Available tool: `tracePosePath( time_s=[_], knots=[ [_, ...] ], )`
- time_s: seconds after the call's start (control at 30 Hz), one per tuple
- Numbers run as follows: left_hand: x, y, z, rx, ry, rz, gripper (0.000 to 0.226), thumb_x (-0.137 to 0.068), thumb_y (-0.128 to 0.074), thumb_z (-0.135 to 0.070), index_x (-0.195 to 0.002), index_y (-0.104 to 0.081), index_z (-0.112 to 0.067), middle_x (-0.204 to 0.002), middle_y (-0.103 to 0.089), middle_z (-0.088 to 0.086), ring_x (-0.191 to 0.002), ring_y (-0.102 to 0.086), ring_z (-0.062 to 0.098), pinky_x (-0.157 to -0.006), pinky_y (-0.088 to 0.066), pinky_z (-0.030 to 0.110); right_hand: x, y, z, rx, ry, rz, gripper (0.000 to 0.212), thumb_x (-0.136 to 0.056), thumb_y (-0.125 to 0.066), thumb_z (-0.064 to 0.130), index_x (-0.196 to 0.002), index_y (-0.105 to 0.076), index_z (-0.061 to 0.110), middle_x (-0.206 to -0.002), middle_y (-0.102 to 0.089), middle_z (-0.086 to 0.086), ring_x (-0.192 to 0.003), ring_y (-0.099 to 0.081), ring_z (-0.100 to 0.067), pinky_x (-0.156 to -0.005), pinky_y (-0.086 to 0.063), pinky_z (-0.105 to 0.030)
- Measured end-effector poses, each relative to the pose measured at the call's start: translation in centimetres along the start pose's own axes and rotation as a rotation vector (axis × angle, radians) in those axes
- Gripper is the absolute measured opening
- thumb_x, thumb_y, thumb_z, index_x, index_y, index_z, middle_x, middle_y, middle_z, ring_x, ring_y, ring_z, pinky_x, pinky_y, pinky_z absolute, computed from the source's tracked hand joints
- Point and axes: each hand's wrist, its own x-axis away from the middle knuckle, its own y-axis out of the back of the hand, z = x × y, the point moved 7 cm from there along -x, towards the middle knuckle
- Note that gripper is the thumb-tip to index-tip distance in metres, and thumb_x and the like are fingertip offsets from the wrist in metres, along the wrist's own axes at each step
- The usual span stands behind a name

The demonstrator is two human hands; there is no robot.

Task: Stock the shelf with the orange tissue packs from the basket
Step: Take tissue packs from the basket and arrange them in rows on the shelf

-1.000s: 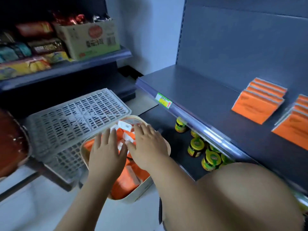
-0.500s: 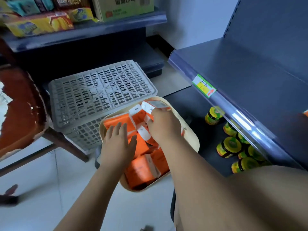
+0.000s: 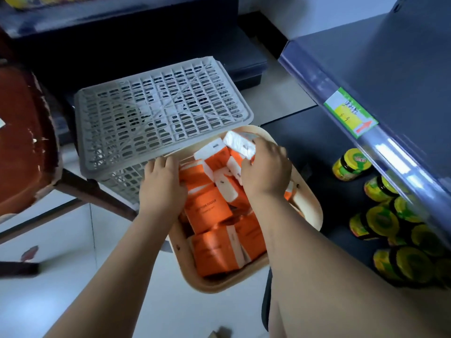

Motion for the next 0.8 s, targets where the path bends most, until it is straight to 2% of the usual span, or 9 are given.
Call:
tracePosePath(
  time_s=[0.1,0.17,0.2,0.27,0.37,0.5,0.6,0.67,0.8],
  knots=[
    [1.2,0.9,-0.4,0.05,-0.034,-0.066,0.029,-0.076,-0.065,-0.008,-0.103,-0.055,-0.014,-0.109,-0.065,0.012,-0.105,-0.053,0.038,-0.089,-0.048,0.049,0.9,1.7,-0.7,-0.538,-0.294,-0.102,0.027,-0.082,-0.068,0.021,-0.109,-0.069,0.022,-0.102,-0.071,0.002,-0.1,-0.06,-0.024,-0.077,-0.045,-0.028],
    [2.2,2.1,-1.0,0.086,-0.043,-0.145,0.024,-0.079,-0.071,-0.018,-0.099,-0.059,-0.02,-0.1,-0.07,0.005,-0.1,-0.06,0.036,-0.101,-0.044,0.054,1.3,2.5,-0.7,-0.824,-0.509,-0.092,0.014,-0.086,-0.068,0.023,-0.098,-0.064,0.018,-0.091,-0.068,0.006,-0.084,-0.061,-0.018,-0.068,-0.042,-0.02],
    [2.7,2.9,-1.3,0.126,-0.026,-0.178,0.022,-0.081,-0.073,-0.024,-0.1,-0.062,-0.023,-0.095,-0.071,0.001,-0.098,-0.062,0.034,-0.106,-0.041,0.055,1.6,3.0,-0.6,-0.935,-0.592,-0.093,0.014,-0.087,-0.069,0.025,-0.094,-0.063,0.015,-0.087,-0.068,0.006,-0.078,-0.062,-0.015,-0.064,-0.042,-0.02],
    [3.6,4.4,-1.4,0.398,0.094,-0.19,0.022,-0.083,-0.078,-0.031,-0.101,-0.066,-0.025,-0.092,-0.072,-0.002,-0.096,-0.066,0.029,-0.102,-0.047,0.052,2.4,4.0,-0.2,-1.158,-0.732,-0.122,0.016,-0.087,-0.073,0.028,-0.09,-0.065,0.015,-0.086,-0.072,0.003,-0.074,-0.067,-0.011,-0.064,-0.048,-0.025],
    [5.1,6.6,-1.8,0.927,0.234,-0.2,0.027,-0.076,-0.082,-0.036,-0.096,-0.069,-0.024,-0.089,-0.074,-0.002,-0.09,-0.072,0.025,-0.088,-0.058,0.051,3.8,6.1,0.7,-1.412,-0.865,-0.134,0.023,-0.086,-0.075,0.035,-0.098,-0.069,0.017,-0.092,-0.078,-0.004,-0.083,-0.076,-0.022,-0.073,-0.06,-0.035],
    [6.8,9.8,-3.9,1.357,0.271,-0.185,0.02,-0.083,-0.082,-0.033,-0.09,-0.069,-0.019,-0.087,-0.075,0.007,-0.081,-0.075,0.027,-0.08,-0.064,0.054,4.6,10.6,1.4,-1.61,-0.838,-0.055,0.023,-0.094,-0.07,0.038,-0.108,-0.071,0.02,-0.094,-0.08,-0.004,-0.085,-0.078,-0.022,-0.073,-0.058,-0.034],
    [7.8,12.4,-7.0,1.514,0.199,-0.14,0.011,-0.095,-0.074,-0.019,-0.093,-0.063,-0.019,-0.083,-0.068,0.004,-0.066,-0.07,0.012,-0.06,-0.061,0.033,5.3,15.0,1.4,-1.679,-0.776,-0.056,0.022,-0.095,-0.071,0.039,-0.111,-0.071,0.024,-0.094,-0.08,-0.001,-0.088,-0.078,-0.02,-0.077,-0.056,-0.036],
    [8.3,14.1,-9.6,1.516,0.099,-0.097,0.01,-0.096,-0.072,-0.016,-0.091,-0.064,-0.019,-0.084,-0.069,0.004,-0.066,-0.07,0.009,-0.062,-0.06,0.032,6.1,18.0,1.4,-1.736,-0.722,-0.07,0.023,-0.095,-0.072,0.039,-0.114,-0.07,0.026,-0.097,-0.08,0.0,-0.091,-0.077,-0.019,-0.085,-0.056,-0.039],
    [10.0,16.2,-15.6,1.542,-0.062,0.059,0.008,-0.094,-0.07,-0.01,-0.099,-0.068,-0.015,-0.095,-0.071,0.014,-0.084,-0.072,0.028,-0.073,-0.062,0.046,8.0,24.3,-0.5,-1.775,-0.587,-0.161,0.033,-0.096,-0.073,0.031,-0.126,-0.065,0.02,-0.107,-0.079,-0.004,-0.097,-0.077,-0.018,-0.088,-0.056,-0.035]
  ],
)
